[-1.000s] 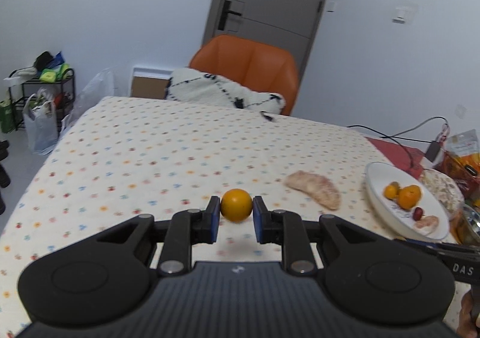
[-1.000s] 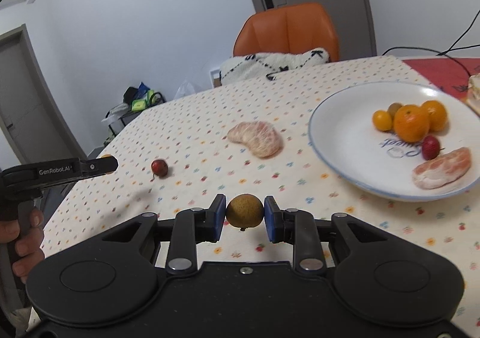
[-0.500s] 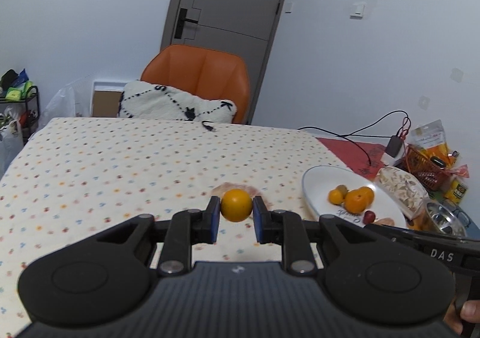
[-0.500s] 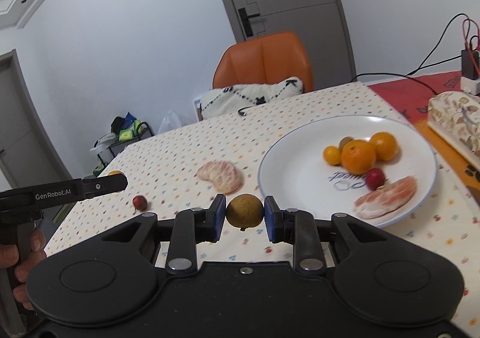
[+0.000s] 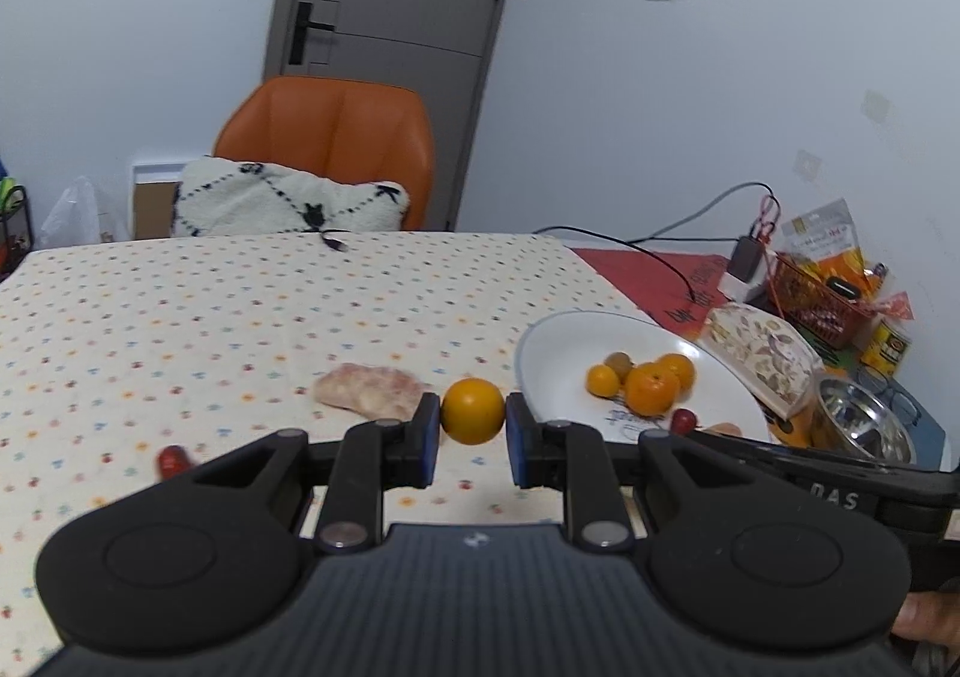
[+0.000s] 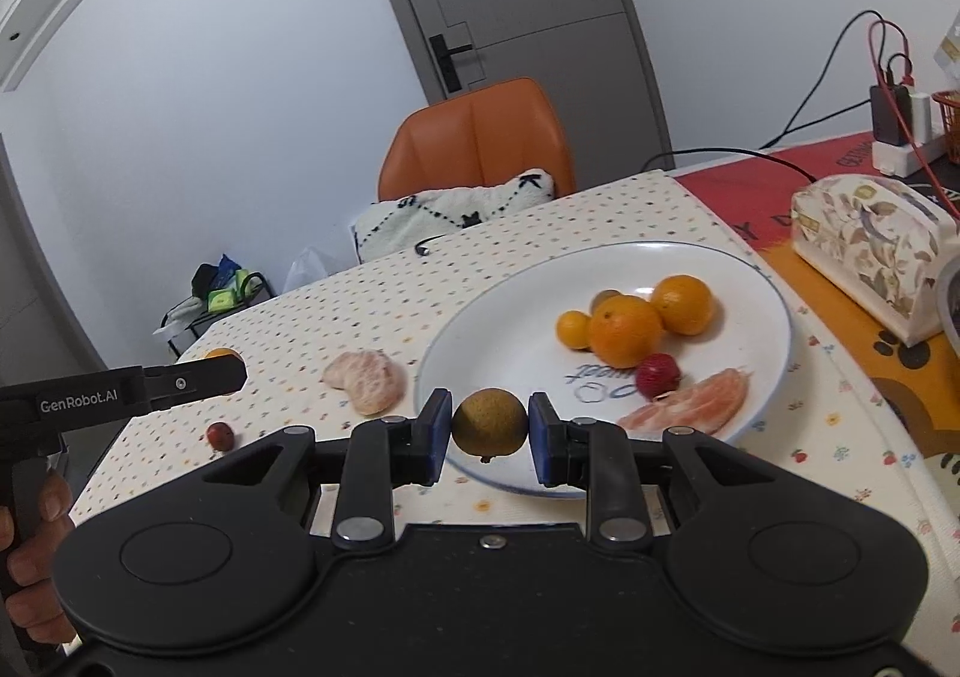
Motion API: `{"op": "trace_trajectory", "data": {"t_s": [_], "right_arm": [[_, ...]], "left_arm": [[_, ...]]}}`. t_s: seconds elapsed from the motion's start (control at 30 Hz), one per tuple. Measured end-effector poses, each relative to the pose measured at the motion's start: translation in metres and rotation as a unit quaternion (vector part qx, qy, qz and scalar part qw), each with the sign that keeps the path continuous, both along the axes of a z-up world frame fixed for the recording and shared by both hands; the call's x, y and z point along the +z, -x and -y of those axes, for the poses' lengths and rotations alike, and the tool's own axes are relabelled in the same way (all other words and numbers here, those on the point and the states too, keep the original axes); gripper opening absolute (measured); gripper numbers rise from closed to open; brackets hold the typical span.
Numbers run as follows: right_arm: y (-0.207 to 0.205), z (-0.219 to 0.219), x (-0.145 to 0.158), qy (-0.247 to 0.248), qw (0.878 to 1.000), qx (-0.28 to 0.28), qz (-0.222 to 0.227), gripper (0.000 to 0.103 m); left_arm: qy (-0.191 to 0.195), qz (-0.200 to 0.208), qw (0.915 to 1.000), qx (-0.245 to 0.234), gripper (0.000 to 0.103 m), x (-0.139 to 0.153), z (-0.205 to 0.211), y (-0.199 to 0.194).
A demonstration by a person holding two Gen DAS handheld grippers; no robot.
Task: Organize fruits
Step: 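Carry the small citrus and kiwi with both tools over the white plate, then open both tools to release the citrus and kiwi onto the plate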
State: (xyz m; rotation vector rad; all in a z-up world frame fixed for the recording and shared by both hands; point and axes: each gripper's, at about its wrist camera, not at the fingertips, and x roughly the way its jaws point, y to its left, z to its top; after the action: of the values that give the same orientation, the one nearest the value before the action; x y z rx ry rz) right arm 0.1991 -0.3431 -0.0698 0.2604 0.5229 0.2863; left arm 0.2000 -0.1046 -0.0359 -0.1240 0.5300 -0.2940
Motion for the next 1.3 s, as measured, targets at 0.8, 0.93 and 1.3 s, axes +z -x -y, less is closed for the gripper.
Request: {"op": "trace_trajectory", "data": {"t_s": [0.8,0.93,1.3], "right_arm": [[0.0,0.032,-0.016,-0.023,1.0,-0.011,-0.002,0.032],[0.002,0.035,-0.016,-0.034,0.999,-0.011,-0.002,0.034],[0.004,0.03,-0.018,-0.035,0.999,-0.015,-0.002,0.043]], "left_arm": [[-0.03,-0.019,0.9978,-0.056,0.021,-0.015,0.079,-0.03],[-0.039,-0.022,0.9975,-0.055,0.031,-0.017,0.081,-0.029],[-0.023,-0.01,0.9996,0.012,0.083,-0.011,0.041,-0.018]]}}
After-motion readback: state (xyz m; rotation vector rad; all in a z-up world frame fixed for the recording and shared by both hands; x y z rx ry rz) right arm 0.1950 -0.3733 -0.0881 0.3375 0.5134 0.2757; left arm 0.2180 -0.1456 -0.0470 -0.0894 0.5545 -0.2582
